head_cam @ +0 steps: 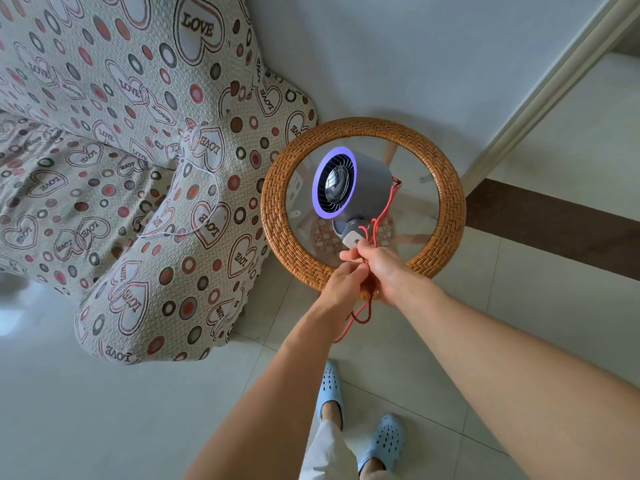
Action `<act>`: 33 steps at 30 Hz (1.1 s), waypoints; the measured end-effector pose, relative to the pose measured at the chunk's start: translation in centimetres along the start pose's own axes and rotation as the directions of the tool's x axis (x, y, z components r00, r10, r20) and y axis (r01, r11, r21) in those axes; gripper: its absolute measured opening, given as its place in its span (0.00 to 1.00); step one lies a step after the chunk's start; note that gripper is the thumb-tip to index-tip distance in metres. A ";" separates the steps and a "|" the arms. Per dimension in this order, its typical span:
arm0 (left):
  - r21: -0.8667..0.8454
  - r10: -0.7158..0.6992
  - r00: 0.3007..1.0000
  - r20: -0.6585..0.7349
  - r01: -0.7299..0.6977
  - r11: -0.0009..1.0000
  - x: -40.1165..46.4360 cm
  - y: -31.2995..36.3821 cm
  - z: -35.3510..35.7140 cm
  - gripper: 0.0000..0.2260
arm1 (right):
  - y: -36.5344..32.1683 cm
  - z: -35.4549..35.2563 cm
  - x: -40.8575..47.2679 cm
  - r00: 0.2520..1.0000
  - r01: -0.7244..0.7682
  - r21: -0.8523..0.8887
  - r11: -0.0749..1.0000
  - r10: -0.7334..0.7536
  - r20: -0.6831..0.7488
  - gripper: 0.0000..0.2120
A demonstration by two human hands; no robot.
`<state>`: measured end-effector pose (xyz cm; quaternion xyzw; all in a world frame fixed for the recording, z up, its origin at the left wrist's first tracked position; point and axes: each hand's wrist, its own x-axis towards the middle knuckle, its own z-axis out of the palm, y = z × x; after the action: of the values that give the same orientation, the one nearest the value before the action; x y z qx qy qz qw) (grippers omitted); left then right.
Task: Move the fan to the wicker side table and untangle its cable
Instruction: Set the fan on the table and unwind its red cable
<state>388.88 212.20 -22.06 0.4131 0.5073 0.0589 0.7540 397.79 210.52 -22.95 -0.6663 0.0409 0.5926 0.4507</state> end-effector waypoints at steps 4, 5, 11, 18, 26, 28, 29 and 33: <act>0.140 -0.099 0.990 0.101 0.084 0.987 0.8 0.8 -0.4 0.11 | 0.2 -1.1 0.2 0.999 -0.025 -0.079 0.997 0.028 0.031 0.17; 0.188 -0.103 0.989 0.103 0.082 0.979 1.0 0.7 -0.5 0.11 | 0.2 -1.4 0.3 0.999 -0.021 -0.106 0.994 0.026 0.044 0.16; 0.668 0.043 0.994 0.098 -0.098 0.738 2.5 -0.1 -0.8 0.12 | 0.5 -3.0 2.0 0.997 -0.070 -0.237 0.969 0.063 -0.036 0.06; 0.944 0.412 0.851 0.326 -0.313 -0.100 3.2 -1.7 -1.2 0.10 | 0.3 -3.5 3.7 0.947 -0.188 -0.323 0.927 0.084 -0.309 0.06; 0.796 0.320 0.776 0.543 -0.354 -0.492 3.2 -2.2 -0.8 0.08 | -0.8 -3.6 5.0 0.941 -0.331 -0.660 0.675 0.184 -0.284 0.10; 0.797 0.330 0.759 0.562 -0.389 -0.462 3.8 -2.4 -1.1 0.09 | -0.5 -3.9 5.7 0.938 -0.337 -0.542 0.770 0.222 -0.268 0.12; 0.800 0.340 0.753 0.564 -0.396 -0.450 4.3 -2.5 -1.3 0.09 | 0.0 -4.0 6.2 0.940 -0.321 -0.450 0.833 0.225 -0.255 0.12; 0.831 0.399 0.743 0.538 -0.387 -0.400 6.5 -3.0 -2.6 0.06 | 1.8 -3.8 8.2 0.940 -0.247 -0.049 0.968 0.227 -0.255 0.11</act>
<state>388.93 215.01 -29.15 0.9779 0.1771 -0.0791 0.0776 401.99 210.89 -31.17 -0.7428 0.1529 0.5559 0.3404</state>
